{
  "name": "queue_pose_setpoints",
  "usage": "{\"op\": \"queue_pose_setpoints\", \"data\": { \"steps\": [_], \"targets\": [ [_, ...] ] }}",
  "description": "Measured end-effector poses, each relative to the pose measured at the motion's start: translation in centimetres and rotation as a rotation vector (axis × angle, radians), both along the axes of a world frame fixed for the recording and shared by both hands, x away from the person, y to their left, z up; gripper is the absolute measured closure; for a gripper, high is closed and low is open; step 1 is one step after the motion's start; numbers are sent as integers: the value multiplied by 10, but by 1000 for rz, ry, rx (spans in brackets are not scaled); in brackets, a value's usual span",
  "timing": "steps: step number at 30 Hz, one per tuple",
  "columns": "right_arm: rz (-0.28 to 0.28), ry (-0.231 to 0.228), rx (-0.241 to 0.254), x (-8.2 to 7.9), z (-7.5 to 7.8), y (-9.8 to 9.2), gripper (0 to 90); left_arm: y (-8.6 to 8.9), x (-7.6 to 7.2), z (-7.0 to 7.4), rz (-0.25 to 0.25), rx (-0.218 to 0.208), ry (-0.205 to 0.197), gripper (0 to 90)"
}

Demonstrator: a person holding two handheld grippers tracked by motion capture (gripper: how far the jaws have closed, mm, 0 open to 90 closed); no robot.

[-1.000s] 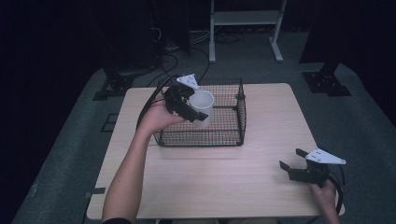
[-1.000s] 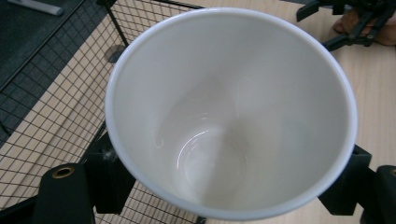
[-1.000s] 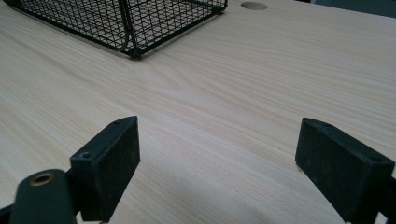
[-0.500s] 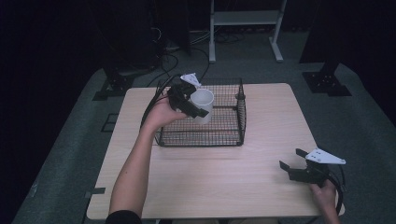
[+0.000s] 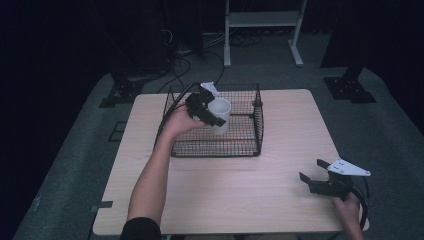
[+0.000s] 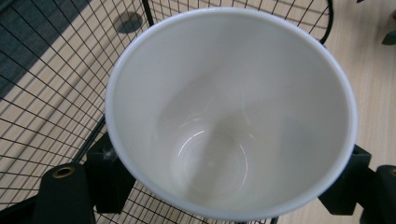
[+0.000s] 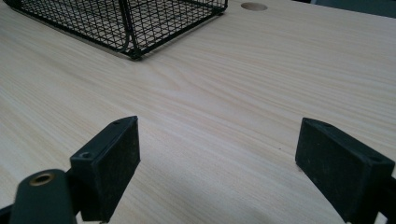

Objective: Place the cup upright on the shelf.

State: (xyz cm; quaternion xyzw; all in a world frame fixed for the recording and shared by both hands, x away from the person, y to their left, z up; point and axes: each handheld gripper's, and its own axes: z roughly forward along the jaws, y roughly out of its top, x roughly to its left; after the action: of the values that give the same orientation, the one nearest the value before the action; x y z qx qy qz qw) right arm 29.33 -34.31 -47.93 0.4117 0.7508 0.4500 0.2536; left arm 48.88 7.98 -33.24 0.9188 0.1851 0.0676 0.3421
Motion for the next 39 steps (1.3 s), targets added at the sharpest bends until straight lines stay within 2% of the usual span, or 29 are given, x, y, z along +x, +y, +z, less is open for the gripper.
{"op": "queue_pose_setpoints", "data": {
  "steps": [19,25,33,39],
  "targets": [
    [2,-1,1,0,0,0,131,-3,22,-28,54,6,35,208],
    [-1,-1,4,0,0,0,131,-10,27,-39,44,42,45,208],
    [-3,-1,5,0,0,-1,131,-16,32,-49,38,41,61,208],
    [-4,-2,8,0,0,-1,131,-20,37,-59,41,72,95,208]
  ]
}}
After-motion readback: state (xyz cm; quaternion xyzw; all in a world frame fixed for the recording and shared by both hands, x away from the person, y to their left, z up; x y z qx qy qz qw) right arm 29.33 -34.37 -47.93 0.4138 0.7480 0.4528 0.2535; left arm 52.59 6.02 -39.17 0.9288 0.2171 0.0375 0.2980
